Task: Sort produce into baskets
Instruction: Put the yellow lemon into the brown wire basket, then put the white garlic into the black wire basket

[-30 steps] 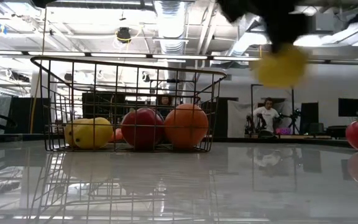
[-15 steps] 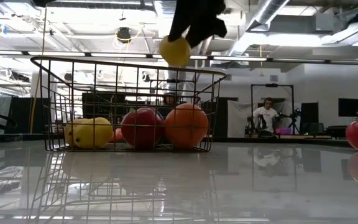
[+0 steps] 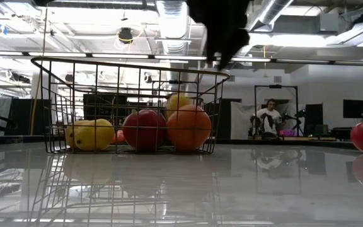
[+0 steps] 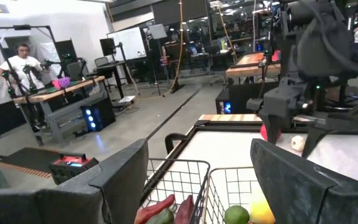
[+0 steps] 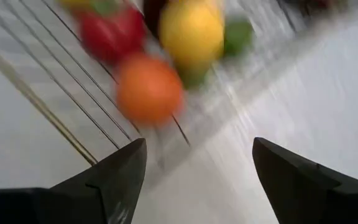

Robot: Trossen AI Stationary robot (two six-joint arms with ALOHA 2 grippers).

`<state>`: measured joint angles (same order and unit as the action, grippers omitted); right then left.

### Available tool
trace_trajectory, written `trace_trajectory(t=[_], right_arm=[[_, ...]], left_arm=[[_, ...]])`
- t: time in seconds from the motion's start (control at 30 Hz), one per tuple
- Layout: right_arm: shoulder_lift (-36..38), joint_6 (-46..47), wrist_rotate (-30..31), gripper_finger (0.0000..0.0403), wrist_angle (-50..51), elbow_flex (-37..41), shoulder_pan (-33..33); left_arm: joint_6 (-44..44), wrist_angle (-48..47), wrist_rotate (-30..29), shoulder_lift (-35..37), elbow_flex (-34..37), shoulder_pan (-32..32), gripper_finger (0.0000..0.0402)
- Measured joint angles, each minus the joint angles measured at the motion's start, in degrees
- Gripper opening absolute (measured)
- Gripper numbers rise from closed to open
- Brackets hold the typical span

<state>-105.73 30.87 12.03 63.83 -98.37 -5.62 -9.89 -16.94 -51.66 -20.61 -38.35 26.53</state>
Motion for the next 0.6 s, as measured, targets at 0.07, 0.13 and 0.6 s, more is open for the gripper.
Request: trace_trajectory(t=[0.07,0.13,0.6], right_arm=[[0.0,2.4,0.0,0.0321,6.9,0.1,-0.4],[-0.2,4.3,-0.2,0.032,13.2,1.0,-1.0],[0.0,8.5,-14.6,0.0314,18.7,25.2,-1.7]], left_arm=[[0.0,0.0,0.0,0.0,0.0,0.0,0.0272],[0.0,0.0,0.0,0.0,0.0,0.0,0.0272],[0.5,-0.1,0.0,0.0,0.0,0.0,0.0272]])
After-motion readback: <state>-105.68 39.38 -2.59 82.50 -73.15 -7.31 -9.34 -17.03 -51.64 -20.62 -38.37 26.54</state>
